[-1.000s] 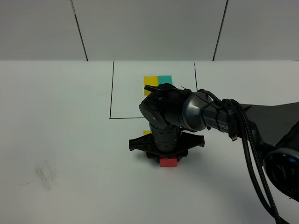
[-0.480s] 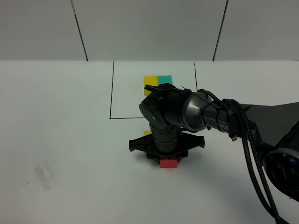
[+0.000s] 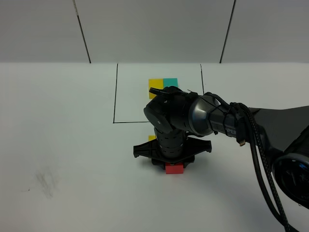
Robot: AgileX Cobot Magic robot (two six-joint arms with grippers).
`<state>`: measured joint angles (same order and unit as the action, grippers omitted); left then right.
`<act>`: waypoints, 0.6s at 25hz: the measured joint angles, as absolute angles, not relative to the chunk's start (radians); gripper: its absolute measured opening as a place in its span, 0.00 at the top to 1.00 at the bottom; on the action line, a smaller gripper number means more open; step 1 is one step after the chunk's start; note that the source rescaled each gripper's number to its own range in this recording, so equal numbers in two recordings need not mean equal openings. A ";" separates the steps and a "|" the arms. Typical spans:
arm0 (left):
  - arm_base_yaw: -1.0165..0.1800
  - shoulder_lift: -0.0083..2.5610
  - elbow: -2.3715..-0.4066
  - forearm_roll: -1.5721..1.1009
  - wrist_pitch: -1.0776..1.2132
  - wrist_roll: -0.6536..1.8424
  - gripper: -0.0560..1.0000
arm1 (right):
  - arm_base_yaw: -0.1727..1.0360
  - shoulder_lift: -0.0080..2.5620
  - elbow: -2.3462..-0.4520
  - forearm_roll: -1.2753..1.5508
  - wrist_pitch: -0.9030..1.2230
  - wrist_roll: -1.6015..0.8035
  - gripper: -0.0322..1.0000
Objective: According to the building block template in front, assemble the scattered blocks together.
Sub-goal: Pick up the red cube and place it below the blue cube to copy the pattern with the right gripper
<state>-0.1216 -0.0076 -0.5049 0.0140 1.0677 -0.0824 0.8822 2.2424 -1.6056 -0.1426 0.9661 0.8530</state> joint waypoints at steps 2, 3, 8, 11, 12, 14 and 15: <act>-0.122 -0.008 -0.505 0.014 1.068 -0.082 0.22 | 0.882 2.242 -1.606 -0.143 0.966 0.851 0.96; -0.122 -0.008 -0.505 0.014 1.068 -0.082 0.22 | 0.882 2.242 -1.606 -0.143 0.966 0.851 0.95; -0.122 -0.008 -0.505 0.014 1.068 -0.082 0.22 | 0.882 2.242 -1.606 -0.143 0.966 0.851 0.82; -0.122 -0.008 -0.505 0.014 1.068 -0.082 0.22 | 0.882 2.242 -1.606 -0.144 0.966 0.849 0.74; -0.122 -0.008 -0.505 0.014 1.068 -0.082 0.22 | 0.882 2.242 -1.606 -0.144 0.964 0.848 0.72; -0.122 -0.008 -0.505 0.014 1.068 -0.082 0.22 | 0.882 2.242 -1.606 -0.144 0.963 0.847 0.70; -0.122 -0.008 -0.505 0.014 1.068 -0.082 0.22 | 0.882 2.242 -1.606 -0.144 0.963 0.847 0.69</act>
<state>-0.1216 -0.0076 -0.5049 0.0140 1.0677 -0.0824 0.8822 2.2424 -1.6056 -0.1443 0.9631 0.8466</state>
